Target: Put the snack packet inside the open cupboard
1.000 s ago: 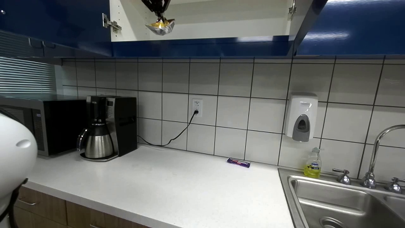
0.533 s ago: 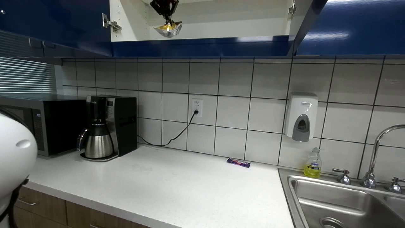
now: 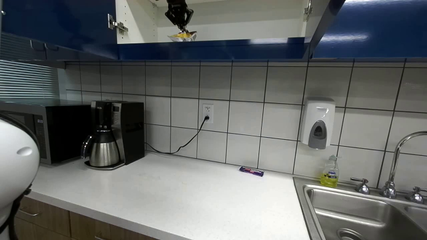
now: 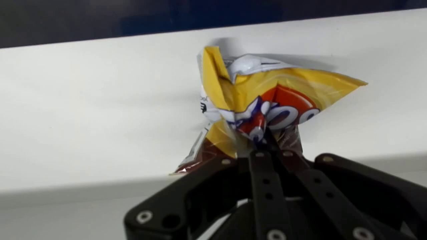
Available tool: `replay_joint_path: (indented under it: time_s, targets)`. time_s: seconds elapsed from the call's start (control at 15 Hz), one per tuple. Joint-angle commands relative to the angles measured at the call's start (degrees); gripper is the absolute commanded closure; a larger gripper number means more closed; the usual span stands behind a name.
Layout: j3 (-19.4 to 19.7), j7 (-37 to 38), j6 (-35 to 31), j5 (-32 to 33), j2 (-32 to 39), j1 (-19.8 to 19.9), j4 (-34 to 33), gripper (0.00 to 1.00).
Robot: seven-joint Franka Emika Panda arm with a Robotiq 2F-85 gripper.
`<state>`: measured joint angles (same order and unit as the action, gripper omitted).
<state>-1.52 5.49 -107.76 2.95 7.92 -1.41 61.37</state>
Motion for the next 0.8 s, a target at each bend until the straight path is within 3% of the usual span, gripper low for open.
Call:
replay_joint_path:
  time_s: [0.0, 0.07, 0.2, 0.73]
  targets:
    - [0.2, 2.1, 0.3, 1.3, 2.8, -0.3, -3.5, 1.0]
    - [0.2, 2.3, 0.2, 1.2, 2.9, -0.3, -3.8, 0.74]
    - [0.2, 2.7, 0.2, 1.1, 3.0, -0.3, -4.2, 0.67]
    - [0.2, 3.4, 0.2, 0.9, 1.7, -0.3, -4.8, 0.05]
